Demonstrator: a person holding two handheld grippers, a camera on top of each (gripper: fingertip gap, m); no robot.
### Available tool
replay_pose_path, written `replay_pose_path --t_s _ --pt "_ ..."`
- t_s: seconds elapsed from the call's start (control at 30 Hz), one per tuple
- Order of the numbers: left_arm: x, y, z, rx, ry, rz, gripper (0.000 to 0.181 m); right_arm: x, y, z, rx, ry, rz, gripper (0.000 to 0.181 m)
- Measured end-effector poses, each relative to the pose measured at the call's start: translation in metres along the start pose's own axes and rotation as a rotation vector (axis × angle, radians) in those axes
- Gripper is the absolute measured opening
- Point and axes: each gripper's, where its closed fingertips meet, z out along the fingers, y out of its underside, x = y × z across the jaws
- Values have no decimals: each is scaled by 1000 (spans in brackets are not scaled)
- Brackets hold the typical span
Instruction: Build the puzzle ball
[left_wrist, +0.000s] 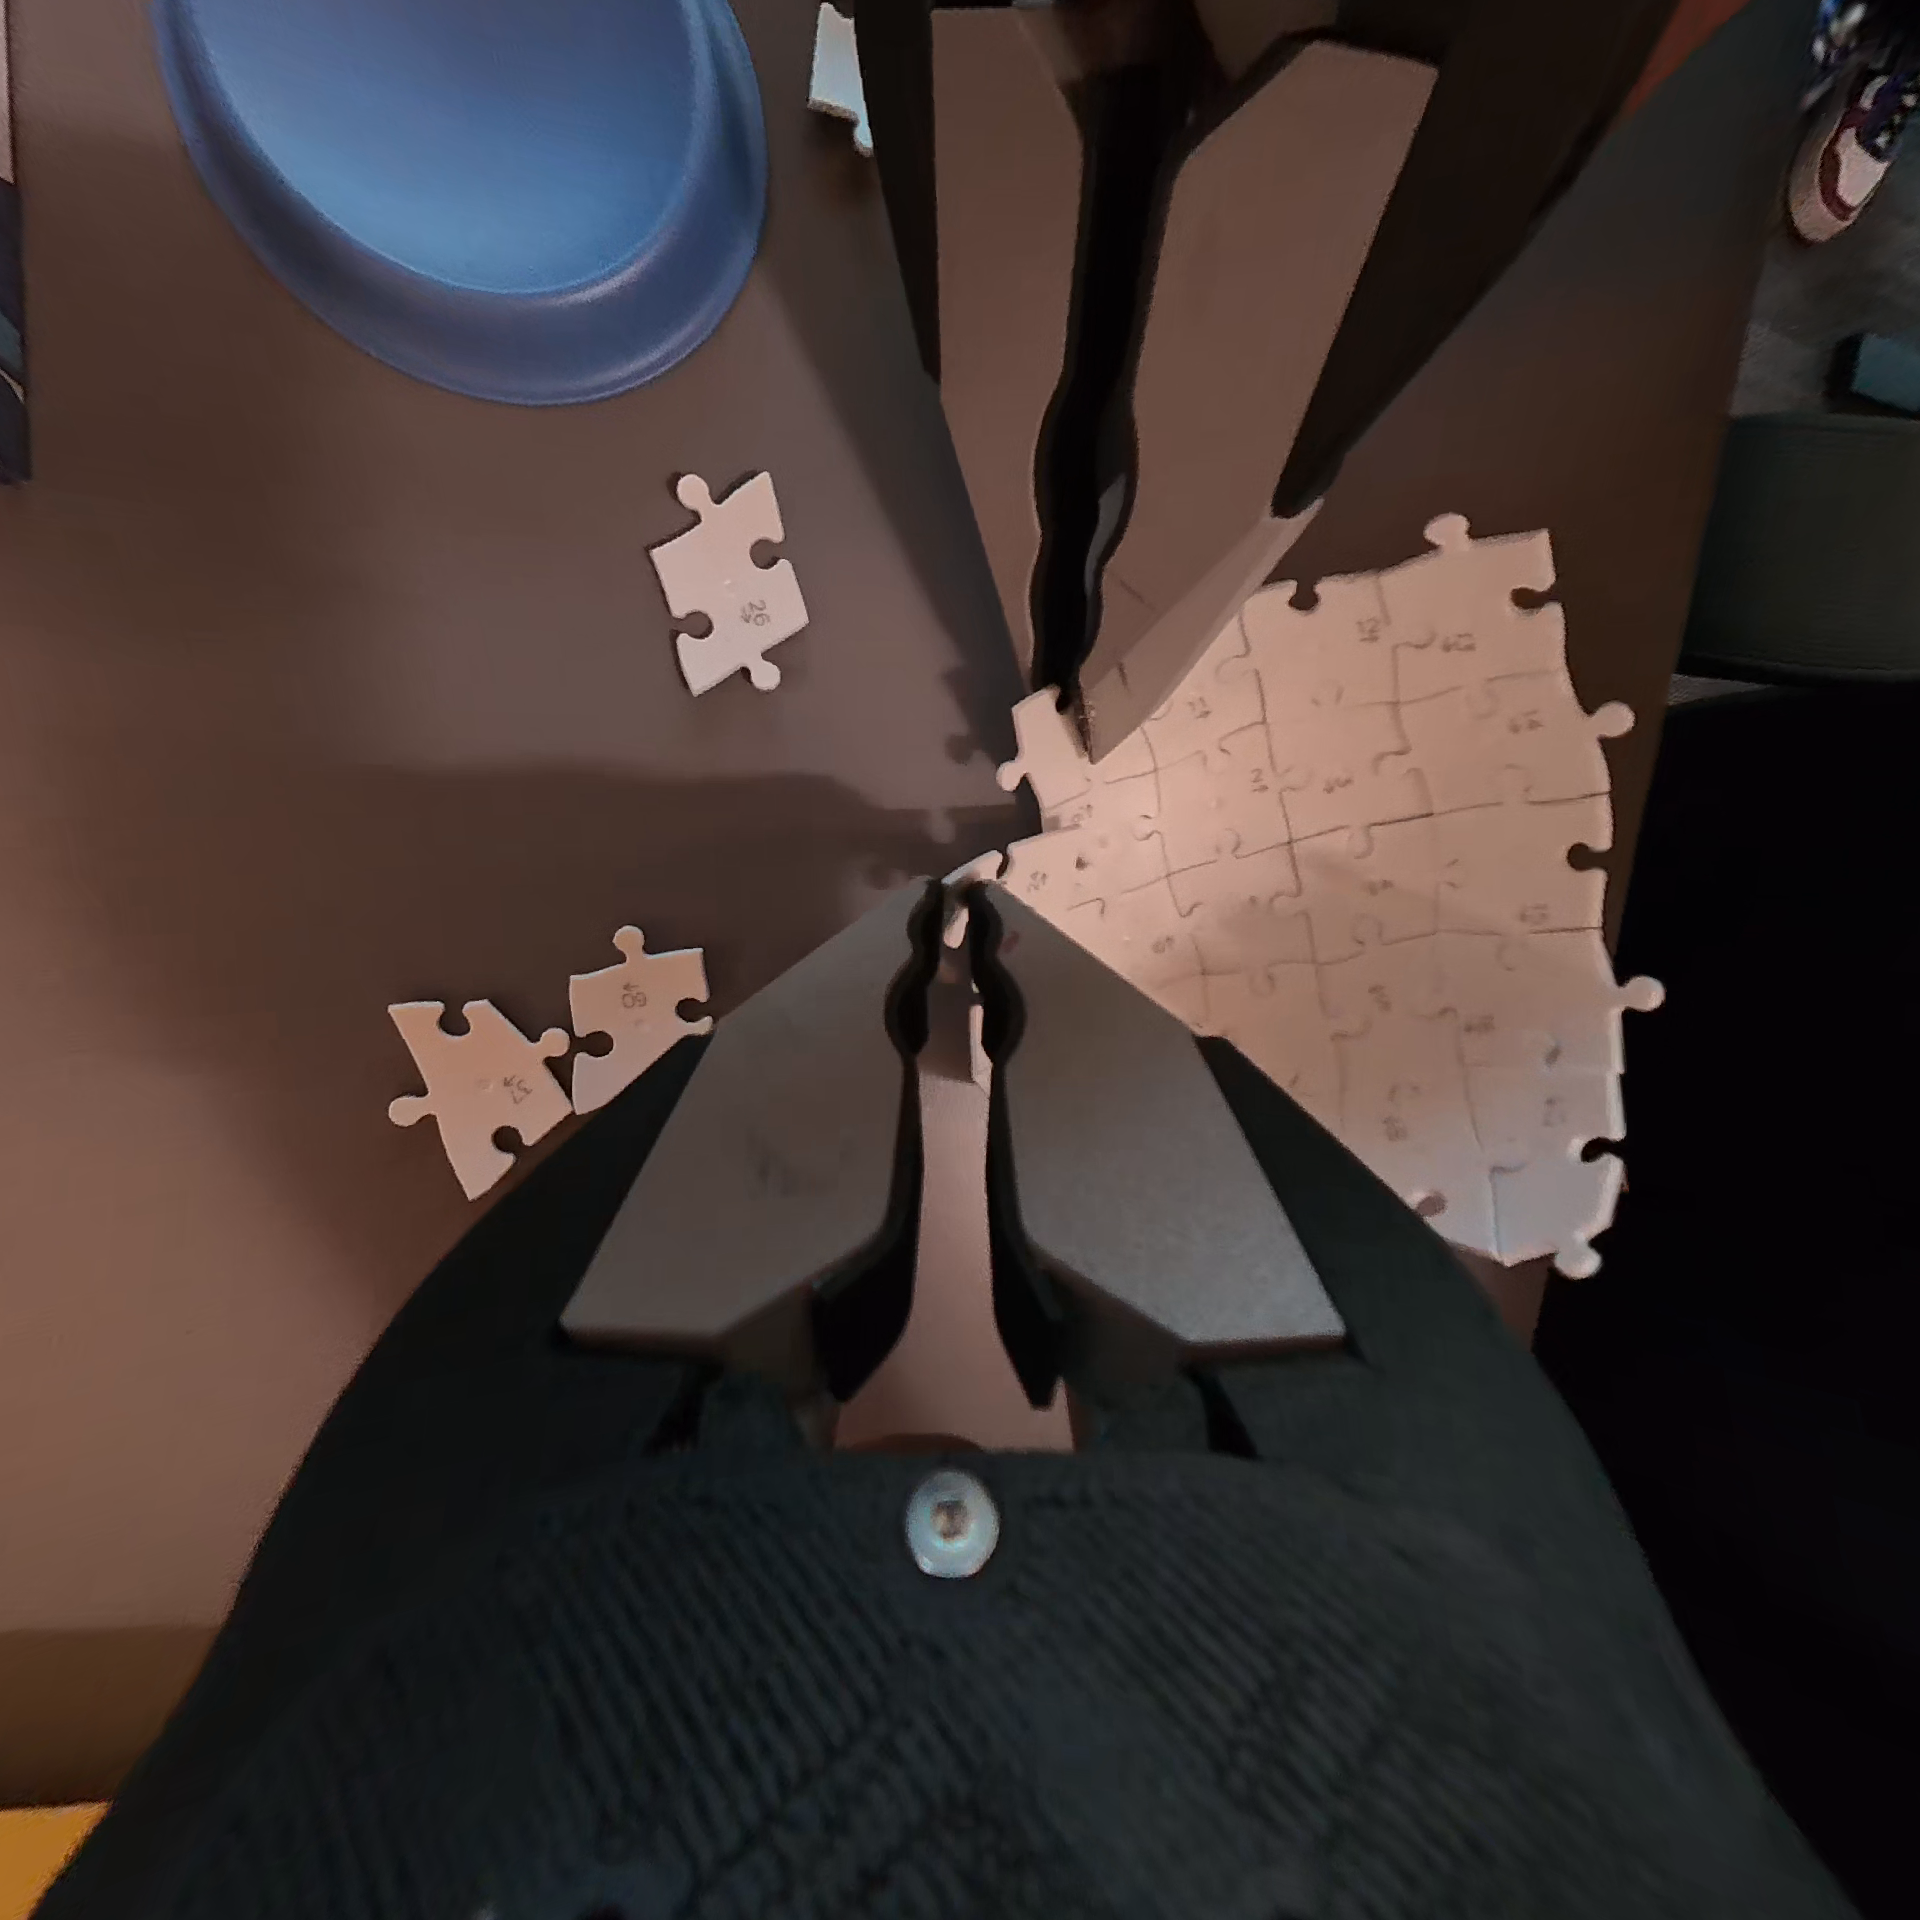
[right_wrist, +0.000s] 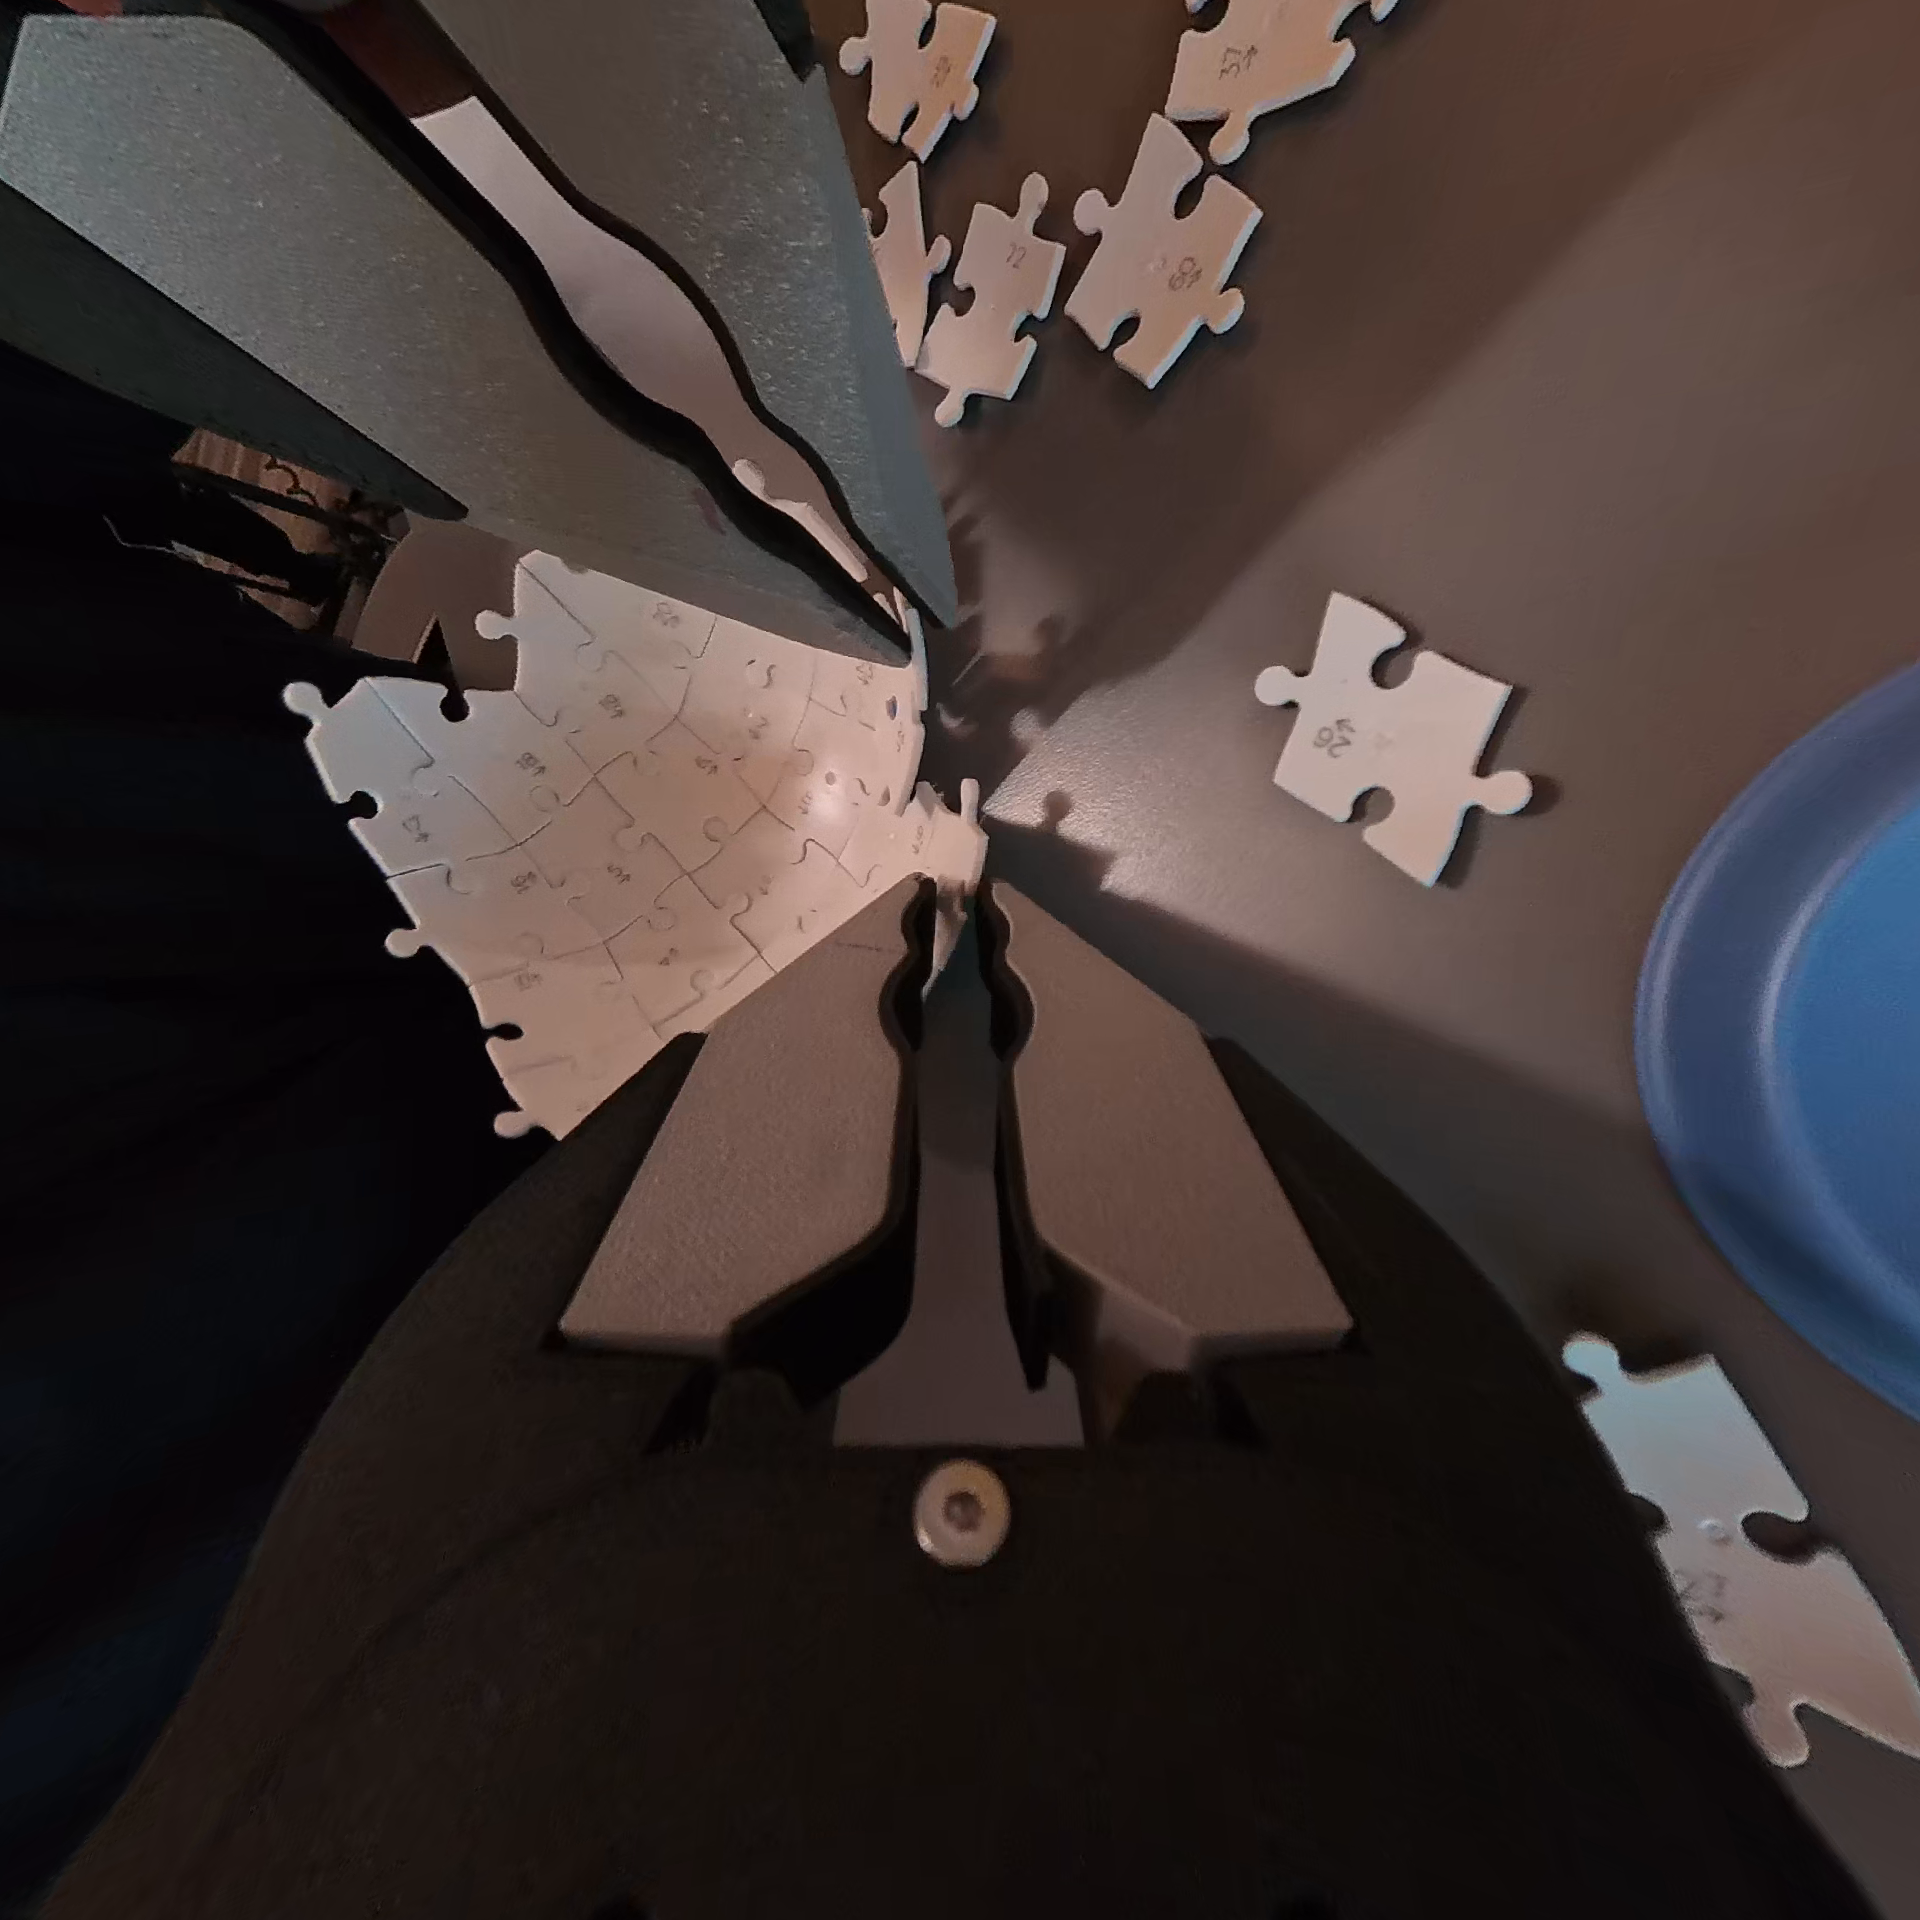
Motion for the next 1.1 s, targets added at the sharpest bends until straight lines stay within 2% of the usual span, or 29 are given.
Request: replay_pose_path --t_s 0.37,0.9,1.1 --pt "-6 0 1 2 -22 -18 2 3 -2 1 -9 13 -2 5" --pt "-10 4 3 -26 -45 -20 4 9 -9 -2 -4 108 -52 6" --pt "-11 5 4 -22 -36 -34 3 3 -26 -12 68 136 -186 6"
